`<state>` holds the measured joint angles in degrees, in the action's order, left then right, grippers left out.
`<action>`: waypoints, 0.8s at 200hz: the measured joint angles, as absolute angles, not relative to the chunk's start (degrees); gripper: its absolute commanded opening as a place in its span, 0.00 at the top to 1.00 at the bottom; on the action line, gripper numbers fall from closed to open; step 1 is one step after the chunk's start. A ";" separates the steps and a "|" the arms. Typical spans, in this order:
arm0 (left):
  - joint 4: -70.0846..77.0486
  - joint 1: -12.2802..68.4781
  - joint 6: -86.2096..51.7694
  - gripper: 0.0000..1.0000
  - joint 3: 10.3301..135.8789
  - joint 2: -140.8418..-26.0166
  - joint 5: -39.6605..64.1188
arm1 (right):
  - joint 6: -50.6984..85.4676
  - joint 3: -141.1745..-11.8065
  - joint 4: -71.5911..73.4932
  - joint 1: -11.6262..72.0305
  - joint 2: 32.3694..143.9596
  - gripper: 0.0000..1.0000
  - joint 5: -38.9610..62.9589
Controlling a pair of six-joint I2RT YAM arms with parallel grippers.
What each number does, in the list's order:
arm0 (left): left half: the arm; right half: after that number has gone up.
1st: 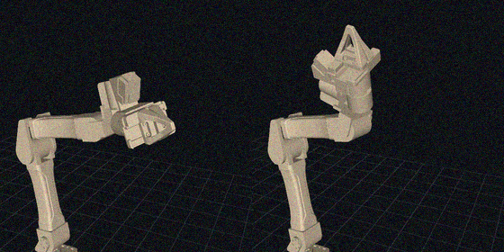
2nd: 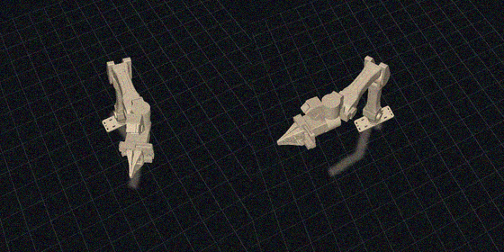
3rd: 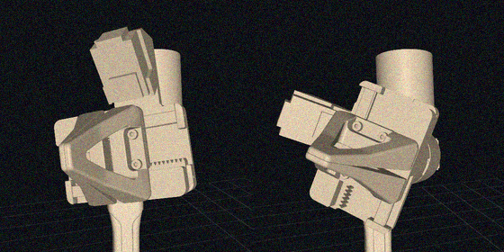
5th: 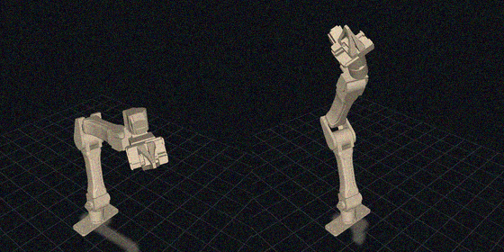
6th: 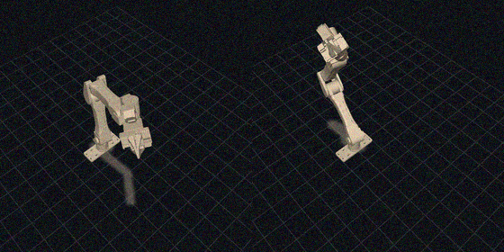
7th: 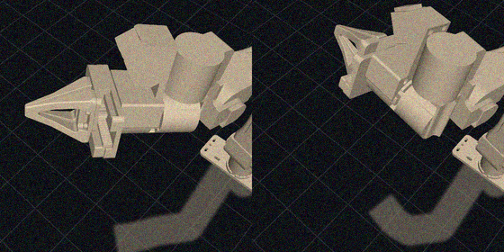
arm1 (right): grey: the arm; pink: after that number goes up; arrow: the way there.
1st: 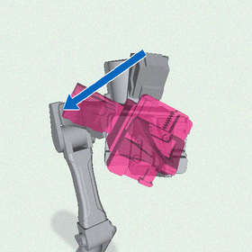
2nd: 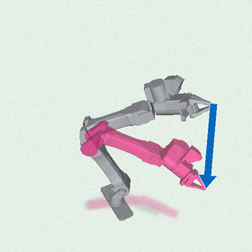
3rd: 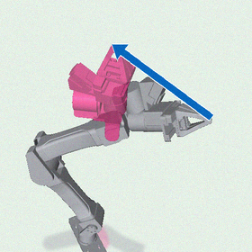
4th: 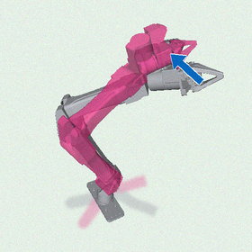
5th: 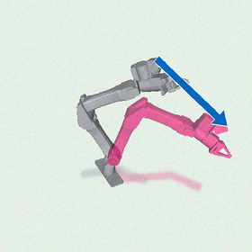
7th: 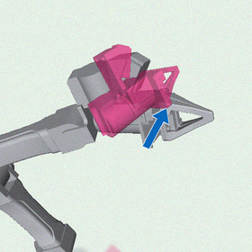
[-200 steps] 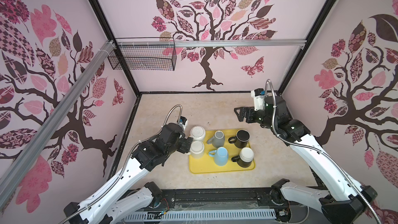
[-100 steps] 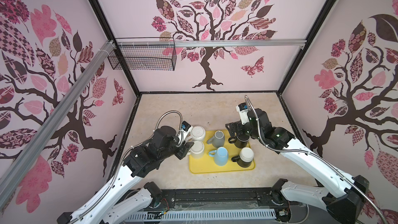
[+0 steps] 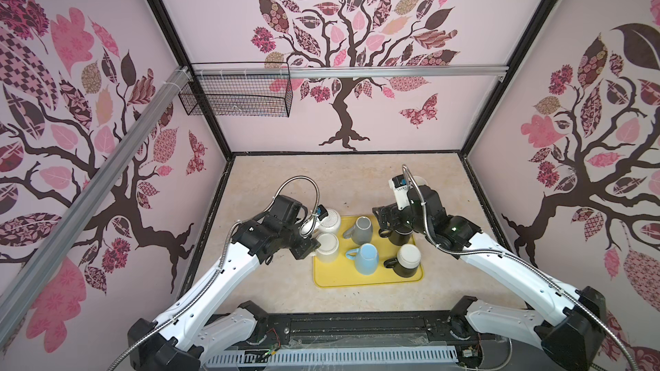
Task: Turn the mug right side up
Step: Pick up the mug from the tray.
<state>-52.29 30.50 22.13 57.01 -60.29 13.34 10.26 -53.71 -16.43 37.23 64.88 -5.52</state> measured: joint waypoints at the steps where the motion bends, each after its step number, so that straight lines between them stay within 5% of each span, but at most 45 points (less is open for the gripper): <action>1: -52.27 30.44 22.24 0.43 57.01 -60.27 13.43 | 10.26 -53.67 -16.36 37.23 64.88 0.03 -5.54; 68: -51.03 29.87 26.17 0.43 53.49 -60.71 20.29 | 10.33 -52.97 -14.74 37.52 64.88 0.04 -6.22; 160: -48.45 27.57 29.58 0.44 49.84 -69.43 15.07 | 10.55 -51.66 -13.21 38.28 65.32 0.05 -6.85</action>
